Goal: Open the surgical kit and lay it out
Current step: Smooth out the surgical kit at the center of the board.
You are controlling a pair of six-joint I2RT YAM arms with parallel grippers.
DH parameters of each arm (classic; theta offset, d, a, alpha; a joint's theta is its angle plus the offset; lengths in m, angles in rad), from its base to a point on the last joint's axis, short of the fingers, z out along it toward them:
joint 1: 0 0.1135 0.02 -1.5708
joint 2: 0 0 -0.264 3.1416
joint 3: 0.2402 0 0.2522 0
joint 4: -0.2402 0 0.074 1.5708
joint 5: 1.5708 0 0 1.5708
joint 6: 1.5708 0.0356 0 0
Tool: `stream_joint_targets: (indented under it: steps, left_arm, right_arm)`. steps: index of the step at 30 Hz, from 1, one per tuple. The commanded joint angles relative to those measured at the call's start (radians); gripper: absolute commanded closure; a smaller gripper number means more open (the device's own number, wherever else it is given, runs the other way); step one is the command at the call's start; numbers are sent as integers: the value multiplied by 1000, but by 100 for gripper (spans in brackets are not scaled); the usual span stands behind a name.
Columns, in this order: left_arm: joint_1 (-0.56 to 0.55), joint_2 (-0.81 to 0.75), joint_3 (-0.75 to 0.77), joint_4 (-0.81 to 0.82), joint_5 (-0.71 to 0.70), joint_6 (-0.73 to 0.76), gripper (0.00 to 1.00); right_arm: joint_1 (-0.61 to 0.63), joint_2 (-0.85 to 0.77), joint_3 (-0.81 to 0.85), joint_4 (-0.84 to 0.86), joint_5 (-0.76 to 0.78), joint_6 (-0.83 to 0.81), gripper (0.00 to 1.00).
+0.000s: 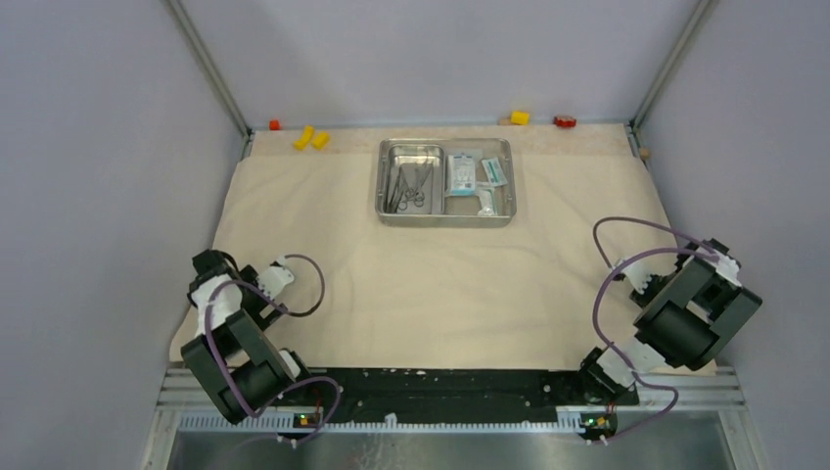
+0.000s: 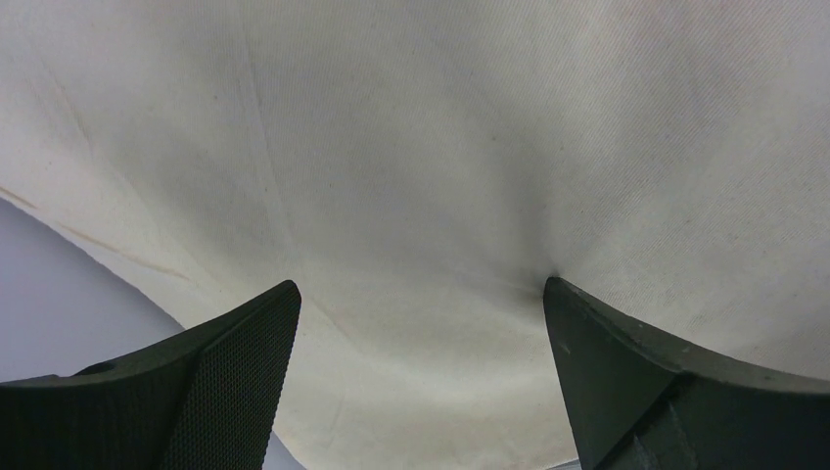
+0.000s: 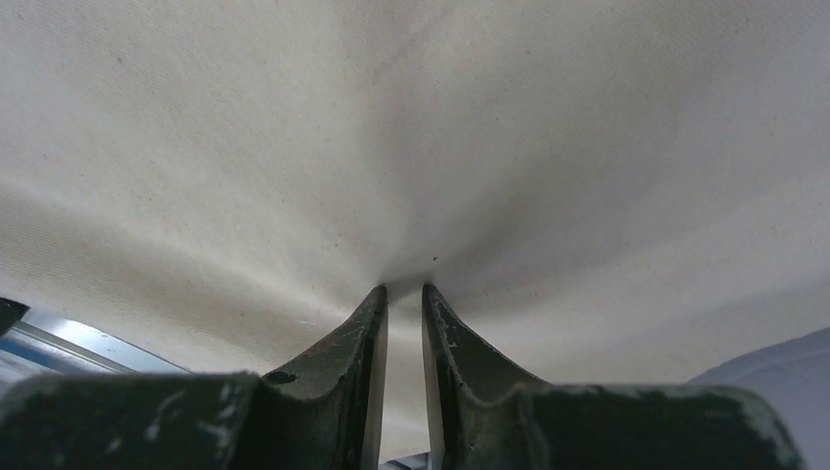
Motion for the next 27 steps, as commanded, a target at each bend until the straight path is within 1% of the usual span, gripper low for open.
stream_joint_targets:
  steps: [1, 7, 11, 15, 21, 27]
  left_arm:
    - [58, -10, -74, 8, -53, 106, 1]
    - [92, -89, -104, -16, -76, 161, 1]
    - [92, -128, -97, -42, -84, 177, 1]
    - [95, -137, -101, -70, -123, 196, 1]
    - [108, -162, -134, -95, -199, 237, 1]
    - [118, -198, -160, -111, -213, 263, 1]
  right_arm:
    - [-62, 55, -83, 69, 80, -72, 81]
    - [-66, 52, -63, 82, 62, -66, 81]
    - [-65, 65, 46, 1, -24, -16, 79]
    - [-57, 75, 145, -79, -114, 22, 77]
    - [-5, 62, 202, -98, -170, 87, 75]
    - [65, 45, 225, -99, -193, 151, 73]
